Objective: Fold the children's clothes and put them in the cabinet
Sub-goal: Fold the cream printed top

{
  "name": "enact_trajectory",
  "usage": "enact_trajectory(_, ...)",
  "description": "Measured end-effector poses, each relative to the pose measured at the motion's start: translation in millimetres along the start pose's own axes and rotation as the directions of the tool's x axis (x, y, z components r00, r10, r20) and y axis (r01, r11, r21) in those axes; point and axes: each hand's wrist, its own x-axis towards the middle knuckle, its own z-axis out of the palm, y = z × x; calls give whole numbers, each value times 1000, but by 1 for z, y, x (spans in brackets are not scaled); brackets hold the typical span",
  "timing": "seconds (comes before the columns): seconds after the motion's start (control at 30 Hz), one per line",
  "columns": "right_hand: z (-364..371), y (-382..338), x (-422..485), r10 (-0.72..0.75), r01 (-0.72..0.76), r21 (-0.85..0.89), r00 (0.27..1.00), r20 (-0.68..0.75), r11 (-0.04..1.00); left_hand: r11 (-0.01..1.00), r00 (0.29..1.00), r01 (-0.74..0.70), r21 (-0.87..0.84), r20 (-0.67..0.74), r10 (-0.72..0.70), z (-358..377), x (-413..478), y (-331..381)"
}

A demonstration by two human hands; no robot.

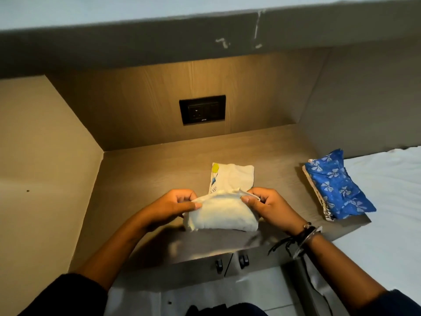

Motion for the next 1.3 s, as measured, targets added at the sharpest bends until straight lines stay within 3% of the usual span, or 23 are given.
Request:
enact_trajectory(0.1,-16,3,30,32,-34,-9,988,-153,999,998,993,53,-17,-104,-55,-5,48,15)
enact_trajectory(0.23,-33,13,78,125,-177,-144,943,-309,974,992,976,123,19,-183,-118,-12,115,25)
enact_trajectory(0.33,-37,20,99,145,-372,-437,871,-469,819,987,942,136,83,-321,-103,-9,141,18)
enact_trajectory(0.4,-32,22,94,62,-399,-576,855,-515,713,950,901,88,300,-430,52,-4,137,11)
enact_trajectory(0.47,-21,22,76,-78,-240,-661,907,-413,711,811,891,-55,582,-339,303,-2,121,0)
enact_trajectory(0.53,-10,29,53,-192,7,-778,970,-146,628,641,894,-281,714,-49,446,2,100,-17)
enact_trajectory(0.63,-3,42,25,-87,252,-862,967,238,440,412,888,-420,809,273,369,10,77,-43)
enact_trajectory(0.7,-3,53,17,-9,275,-866,954,299,417,331,903,-401,854,306,302,12,74,-55)
enact_trajectory(0.8,-6,56,14,-77,275,-860,960,268,430,252,893,-383,889,287,347,17,74,-54)
enact_trajectory(0.87,-8,54,14,-146,305,-848,952,268,432,308,873,-396,865,251,418,23,71,-52)
enact_trajectory(0.9,-8,52,14,-180,315,-830,949,260,460,392,874,-396,831,209,440,25,67,-51)
enact_trajectory(1.0,-6,37,4,-154,240,-694,971,185,678,742,945,-288,605,54,322,26,53,-42)
enact_trajectory(1.07,-4,30,1,-62,143,-575,985,159,805,905,977,-206,373,21,213,25,45,-33)
enact_trajectory(1.17,0,23,8,4,43,-320,990,143,946,989,995,-96,110,-31,100,20,42,-26)
enact_trajectory(1.3,5,18,31,152,-144,-122,987,57,982,999,986,41,-15,-159,-43,14,54,-18)
